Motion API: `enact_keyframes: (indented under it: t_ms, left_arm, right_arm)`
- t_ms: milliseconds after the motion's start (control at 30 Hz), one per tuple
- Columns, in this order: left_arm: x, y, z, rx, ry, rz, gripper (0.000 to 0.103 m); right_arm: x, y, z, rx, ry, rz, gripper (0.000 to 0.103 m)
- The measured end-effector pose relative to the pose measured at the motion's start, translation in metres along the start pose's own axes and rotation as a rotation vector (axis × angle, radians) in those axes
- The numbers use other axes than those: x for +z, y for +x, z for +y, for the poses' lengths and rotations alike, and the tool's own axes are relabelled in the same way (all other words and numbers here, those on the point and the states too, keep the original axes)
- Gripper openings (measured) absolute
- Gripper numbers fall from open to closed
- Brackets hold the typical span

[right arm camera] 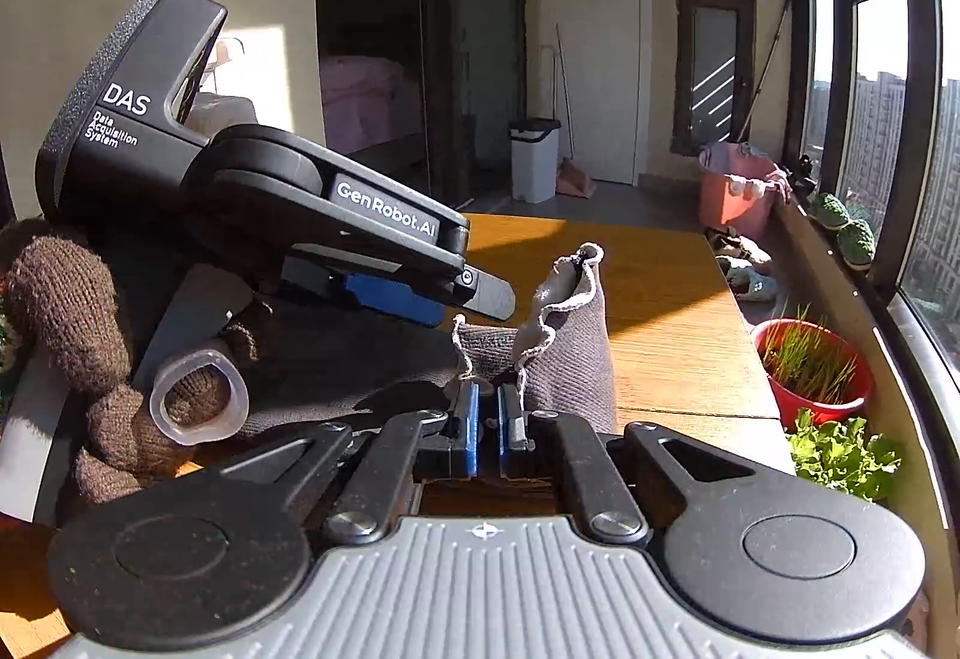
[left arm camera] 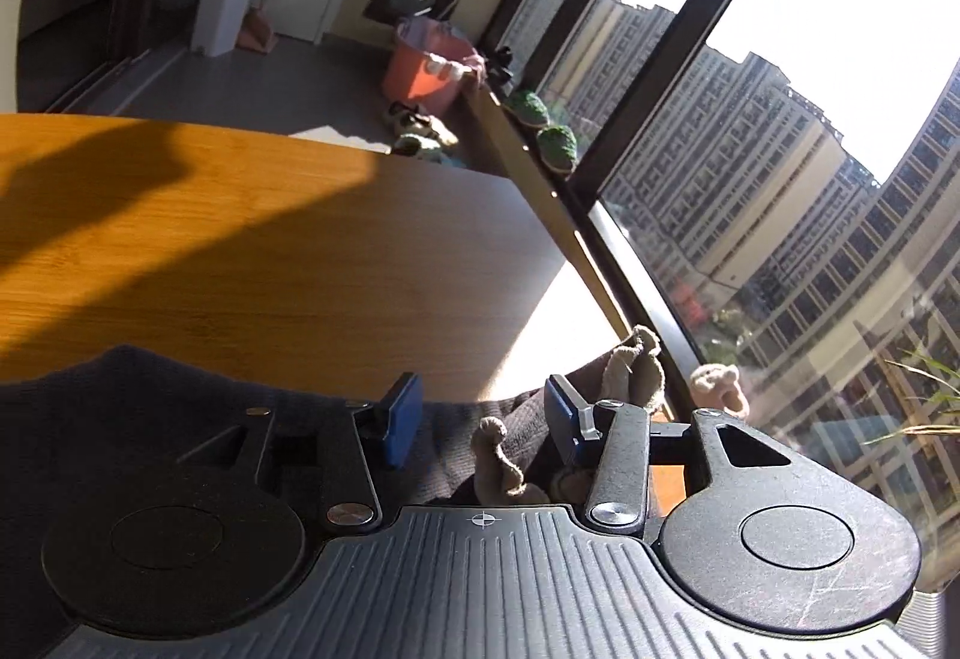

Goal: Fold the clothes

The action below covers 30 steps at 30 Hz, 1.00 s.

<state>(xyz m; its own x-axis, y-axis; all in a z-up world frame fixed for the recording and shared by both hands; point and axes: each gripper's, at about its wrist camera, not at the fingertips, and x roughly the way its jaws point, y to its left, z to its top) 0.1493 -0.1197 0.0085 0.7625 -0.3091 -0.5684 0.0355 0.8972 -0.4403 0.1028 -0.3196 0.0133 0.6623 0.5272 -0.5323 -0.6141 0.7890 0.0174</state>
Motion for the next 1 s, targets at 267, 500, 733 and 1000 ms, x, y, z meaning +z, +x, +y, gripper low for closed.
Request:
enact_keyframes:
  t_ms: [267,500,733,1000]
  left_arm:
    - [0.002,0.005,-0.021,-0.006,0.067,0.019,0.058]
    - [-0.02,0.024,-0.017,0.079,0.142,0.064,0.045]
    - [-0.016,0.025,-0.015,0.107,0.159,0.05,0.046]
    - [-0.017,0.025,-0.011,0.114,0.169,0.036,0.046]
  right_arm:
    - [0.0,0.005,0.013,0.001,-0.014,0.013,0.003]
    - [-0.002,-0.032,-0.073,-0.2,0.262,-0.048,0.014]
    - [-0.011,-0.007,-0.123,-0.167,0.443,0.007,0.036]
    - [0.011,-0.019,-0.082,-0.037,0.326,-0.085,0.006]
